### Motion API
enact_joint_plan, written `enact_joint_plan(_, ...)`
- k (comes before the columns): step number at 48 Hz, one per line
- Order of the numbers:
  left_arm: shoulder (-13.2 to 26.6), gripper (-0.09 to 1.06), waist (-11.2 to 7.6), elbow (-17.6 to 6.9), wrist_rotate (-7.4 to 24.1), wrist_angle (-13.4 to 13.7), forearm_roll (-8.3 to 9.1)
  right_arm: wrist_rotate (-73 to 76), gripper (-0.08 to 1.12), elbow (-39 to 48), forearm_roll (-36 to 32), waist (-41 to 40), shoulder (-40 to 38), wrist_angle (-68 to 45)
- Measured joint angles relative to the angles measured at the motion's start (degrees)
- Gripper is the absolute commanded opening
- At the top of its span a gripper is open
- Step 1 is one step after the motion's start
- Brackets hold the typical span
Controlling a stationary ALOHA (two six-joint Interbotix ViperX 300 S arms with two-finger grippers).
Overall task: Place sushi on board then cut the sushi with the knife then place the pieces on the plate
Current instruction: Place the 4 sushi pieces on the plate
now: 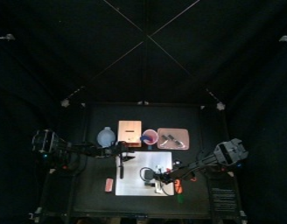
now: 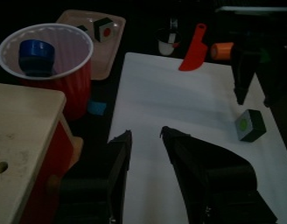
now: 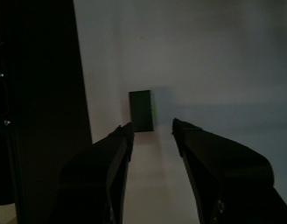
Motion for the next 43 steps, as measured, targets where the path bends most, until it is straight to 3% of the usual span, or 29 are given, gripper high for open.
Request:
enact_joint_plan(21, 0.0, 0.75, 0.0, 0.0, 0.0, 0.1, 0.09, -0.5, 0.78, -4.3, -0.2, 0.1, 5.4, -0.9)
enact_joint_plan(43, 0.0, 0.75, -0.09, 0.0, 0.0, 0.8, 0.0, -0.3, 0.78, -4.5, -1.8, -0.1, 4.4, 0.3)
